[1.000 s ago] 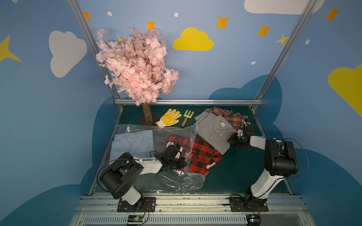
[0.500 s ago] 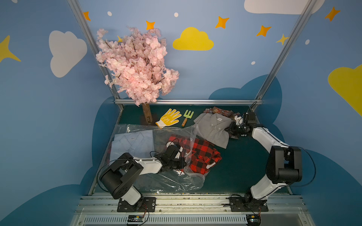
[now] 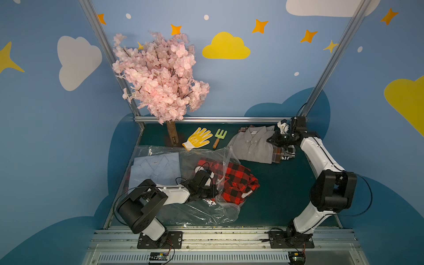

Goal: Take the shirt out of the vacuum bag
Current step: Adjust the shirt at the center of the board.

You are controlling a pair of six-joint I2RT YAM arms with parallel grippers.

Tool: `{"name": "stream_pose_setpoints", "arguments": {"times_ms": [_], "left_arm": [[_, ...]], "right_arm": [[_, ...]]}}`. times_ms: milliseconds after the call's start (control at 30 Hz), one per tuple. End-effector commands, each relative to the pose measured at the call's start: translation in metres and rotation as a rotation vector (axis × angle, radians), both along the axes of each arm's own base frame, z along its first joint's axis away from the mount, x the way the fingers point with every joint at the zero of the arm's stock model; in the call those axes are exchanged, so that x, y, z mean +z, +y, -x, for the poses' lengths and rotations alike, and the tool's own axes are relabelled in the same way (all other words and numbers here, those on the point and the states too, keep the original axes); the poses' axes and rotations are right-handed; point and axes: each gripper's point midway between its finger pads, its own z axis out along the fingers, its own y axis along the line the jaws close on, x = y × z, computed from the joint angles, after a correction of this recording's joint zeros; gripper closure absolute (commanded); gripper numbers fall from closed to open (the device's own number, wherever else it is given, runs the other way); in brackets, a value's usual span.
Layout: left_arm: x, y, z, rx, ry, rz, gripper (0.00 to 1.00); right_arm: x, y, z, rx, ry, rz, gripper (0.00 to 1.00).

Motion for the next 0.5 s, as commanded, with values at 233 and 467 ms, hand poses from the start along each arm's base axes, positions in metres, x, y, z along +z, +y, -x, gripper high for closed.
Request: {"name": "stream_pose_setpoints", "arguments": {"times_ms": [233, 467], "left_arm": [[-0.051, 0.040, 0.044, -0.010, 0.181, -0.195, 0.97], [-0.052, 0.040, 0.043, -0.012, 0.186, -0.199, 0.97]], "right_arm": [[0.010, -0.060, -0.029, -0.110, -0.040, -0.089, 1.00], [-0.024, -0.096, -0.039, -0.187, 0.002, -0.192, 1.00]]}}
